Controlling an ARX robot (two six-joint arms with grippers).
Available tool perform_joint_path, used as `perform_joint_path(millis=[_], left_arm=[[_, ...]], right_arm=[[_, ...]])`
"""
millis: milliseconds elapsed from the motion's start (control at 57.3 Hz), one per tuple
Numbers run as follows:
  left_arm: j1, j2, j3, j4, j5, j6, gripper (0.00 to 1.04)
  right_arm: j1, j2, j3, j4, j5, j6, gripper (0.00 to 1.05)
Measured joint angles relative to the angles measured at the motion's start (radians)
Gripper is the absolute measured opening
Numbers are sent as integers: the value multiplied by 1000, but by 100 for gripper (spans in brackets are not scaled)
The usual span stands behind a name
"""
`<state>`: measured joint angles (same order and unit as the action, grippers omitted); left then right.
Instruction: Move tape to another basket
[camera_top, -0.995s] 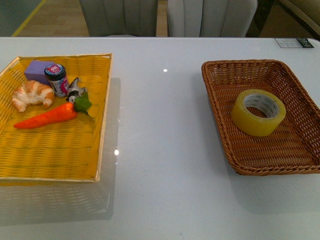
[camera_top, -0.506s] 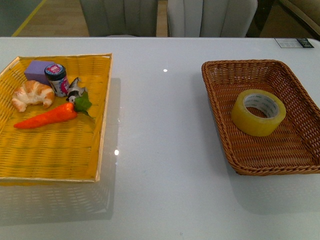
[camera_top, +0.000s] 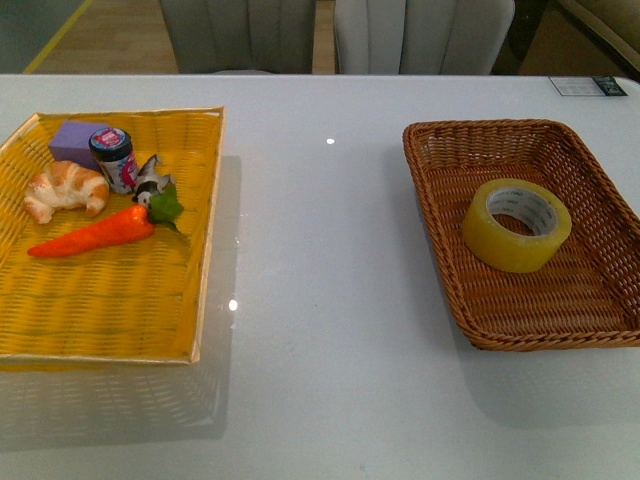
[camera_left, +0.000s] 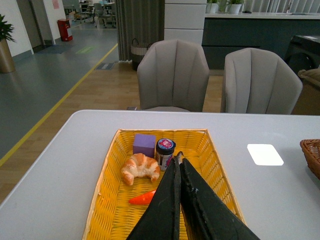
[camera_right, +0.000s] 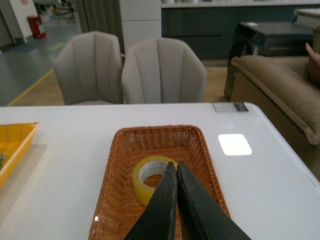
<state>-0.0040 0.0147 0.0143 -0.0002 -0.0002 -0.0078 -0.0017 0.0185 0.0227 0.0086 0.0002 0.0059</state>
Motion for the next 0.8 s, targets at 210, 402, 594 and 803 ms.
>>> perform_joint_path(millis=[210,402,594,803], left_arm=[[0,0,0,0,0,0,2],[0,0,0,0,0,0,40],[0,0,0,0,0,0,75],[0,0,0,0,0,2,95]], right_arm=[[0,-11,0,-7,0,0,2],[0,-13,0,-7,0,-1,41],[0,-13,0,-7,0,-1,76],[0,-13,0,-7,0,-1,95]])
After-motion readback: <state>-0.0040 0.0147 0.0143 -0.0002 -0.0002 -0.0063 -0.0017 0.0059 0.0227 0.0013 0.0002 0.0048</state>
